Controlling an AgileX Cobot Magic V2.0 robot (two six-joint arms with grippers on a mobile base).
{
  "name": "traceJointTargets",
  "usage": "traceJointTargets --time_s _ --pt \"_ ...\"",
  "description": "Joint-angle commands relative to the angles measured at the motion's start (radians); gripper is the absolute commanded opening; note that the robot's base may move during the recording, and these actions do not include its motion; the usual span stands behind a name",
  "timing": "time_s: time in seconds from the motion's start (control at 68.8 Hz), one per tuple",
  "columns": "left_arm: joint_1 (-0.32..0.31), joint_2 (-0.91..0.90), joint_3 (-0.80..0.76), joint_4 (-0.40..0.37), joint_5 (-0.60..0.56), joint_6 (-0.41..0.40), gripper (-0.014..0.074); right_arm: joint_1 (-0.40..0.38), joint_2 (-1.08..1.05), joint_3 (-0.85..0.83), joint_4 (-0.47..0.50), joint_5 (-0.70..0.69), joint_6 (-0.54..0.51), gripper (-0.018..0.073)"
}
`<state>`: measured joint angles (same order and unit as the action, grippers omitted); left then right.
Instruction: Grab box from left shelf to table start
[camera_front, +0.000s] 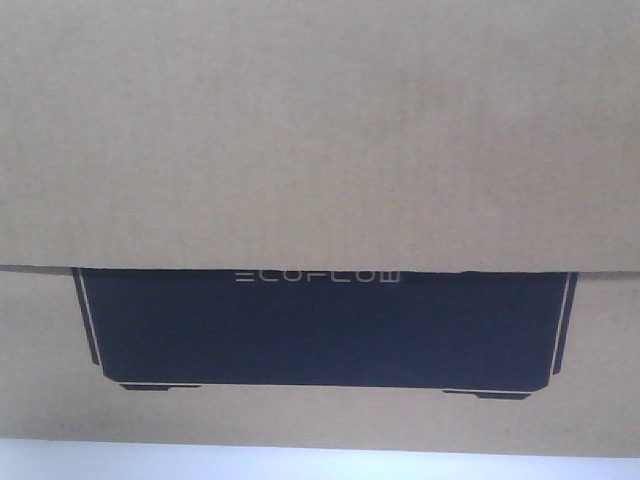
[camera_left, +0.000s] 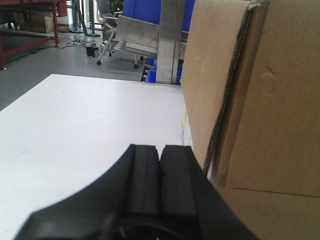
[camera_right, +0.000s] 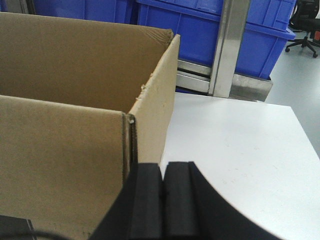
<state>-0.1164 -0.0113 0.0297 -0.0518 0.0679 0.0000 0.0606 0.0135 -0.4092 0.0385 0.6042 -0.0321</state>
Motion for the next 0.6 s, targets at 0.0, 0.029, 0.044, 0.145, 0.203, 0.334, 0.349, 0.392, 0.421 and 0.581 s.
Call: traceJointTargets --time_s 0.0,0.029,0.044,0.145,0.203,0.334,0.349,0.392,0.421,0.581 --pt "0.001 -0.017 -0.003 -0.007 -0.093 -0.006 -0.0099 -0.004 0.013 -0.026 -0.011 -0.097 -0.002 0.006" --pt "0.001 -0.017 -0.003 -0.007 -0.093 -0.006 -0.0099 -0.004 0.013 -0.026 -0.011 -0.097 -0.002 0.006" --pt "0.001 -0.017 -0.003 -0.007 -0.093 -0.006 -0.0099 -0.004 0.013 -0.026 -0.011 -0.097 -0.002 0.006" --pt "0.001 -0.017 -0.003 -0.007 -0.093 -0.006 -0.0099 -0.004 0.013 -0.026 -0.011 -0.097 -0.002 0.006" --pt "0.001 -0.017 -0.003 -0.007 -0.093 -0.006 -0.0099 -0.004 0.013 -0.026 -0.011 -0.097 -0.002 0.006" --pt "0.001 -0.017 -0.003 -0.007 -0.093 -0.006 -0.0099 -0.005 0.013 -0.022 -0.011 -0.107 -0.003 0.006" --pt "0.001 -0.017 -0.003 -0.007 -0.093 -0.006 -0.0099 -0.005 0.013 -0.02 -0.011 -0.107 -0.003 0.006" --pt "0.001 -0.017 -0.003 -0.007 -0.093 -0.006 -0.0099 -0.005 0.013 -0.01 -0.011 -0.119 -0.003 0.006" --pt "0.001 -0.017 -0.003 -0.007 -0.093 -0.006 -0.0099 -0.006 0.013 0.009 -0.011 -0.134 -0.003 0.006" --pt "0.001 -0.017 -0.003 -0.007 -0.093 -0.006 -0.0099 -0.053 0.008 0.153 0.026 -0.316 -0.001 0.006"
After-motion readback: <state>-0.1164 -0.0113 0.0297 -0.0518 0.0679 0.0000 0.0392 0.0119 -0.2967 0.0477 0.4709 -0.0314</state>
